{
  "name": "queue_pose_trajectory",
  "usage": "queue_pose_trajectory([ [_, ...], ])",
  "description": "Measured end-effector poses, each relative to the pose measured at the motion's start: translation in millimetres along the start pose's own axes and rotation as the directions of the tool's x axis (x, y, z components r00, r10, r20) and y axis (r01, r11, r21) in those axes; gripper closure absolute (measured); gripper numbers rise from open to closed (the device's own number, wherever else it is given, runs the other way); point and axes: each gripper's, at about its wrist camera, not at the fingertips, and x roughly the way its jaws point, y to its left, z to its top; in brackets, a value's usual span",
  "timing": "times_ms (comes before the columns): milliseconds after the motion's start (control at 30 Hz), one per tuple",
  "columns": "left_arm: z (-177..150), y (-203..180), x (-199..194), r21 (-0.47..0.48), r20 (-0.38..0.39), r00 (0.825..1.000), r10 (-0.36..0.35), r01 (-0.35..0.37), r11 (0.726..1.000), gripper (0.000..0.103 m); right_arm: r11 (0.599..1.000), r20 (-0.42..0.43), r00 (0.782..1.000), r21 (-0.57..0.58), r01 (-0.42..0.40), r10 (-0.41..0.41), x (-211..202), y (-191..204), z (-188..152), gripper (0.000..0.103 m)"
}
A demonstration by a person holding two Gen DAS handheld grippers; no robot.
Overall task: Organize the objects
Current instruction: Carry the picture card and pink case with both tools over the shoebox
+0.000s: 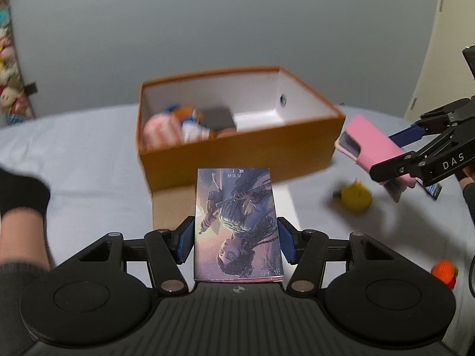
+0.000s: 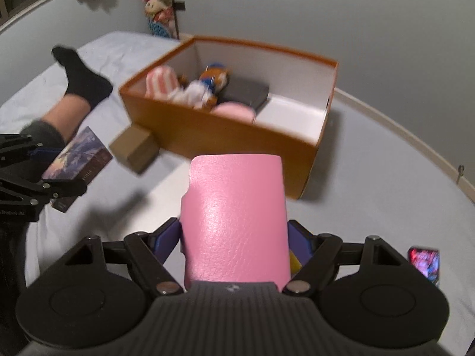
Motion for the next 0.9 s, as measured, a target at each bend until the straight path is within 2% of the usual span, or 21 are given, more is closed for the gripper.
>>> queue_pose_trajectory([
  [233,45,8,12,0.036,0.029,0.998,-0.062,0.061,0.998,0.037,0.993,0.06,0.998,-0.115,0.0,0.007,-5,-10,59,0.025],
  [433,70,5,37,0.094,0.019,0.997,-0.078,0.076,0.993,0.037,0.961,0.019,0.999,-0.275,-0.024,0.031,25,-17,111,0.025],
  [567,77,3,53,0.129,0.009,0.996,-0.088,0.086,0.988,0.037,0.928,-0.016,0.998,-0.368,-0.059,0.057,50,-23,133,0.025],
  [667,81,7,64,0.138,-0.001,0.996,-0.093,0.092,0.986,0.037,0.888,-0.052,0.997,-0.453,-0.072,0.054,72,-25,144,0.025],
  [900,88,14,76,0.142,-0.016,0.992,-0.127,0.128,0.982,0.037,0.753,-0.136,0.991,-0.65,-0.099,0.013,126,-26,160,0.025],
])
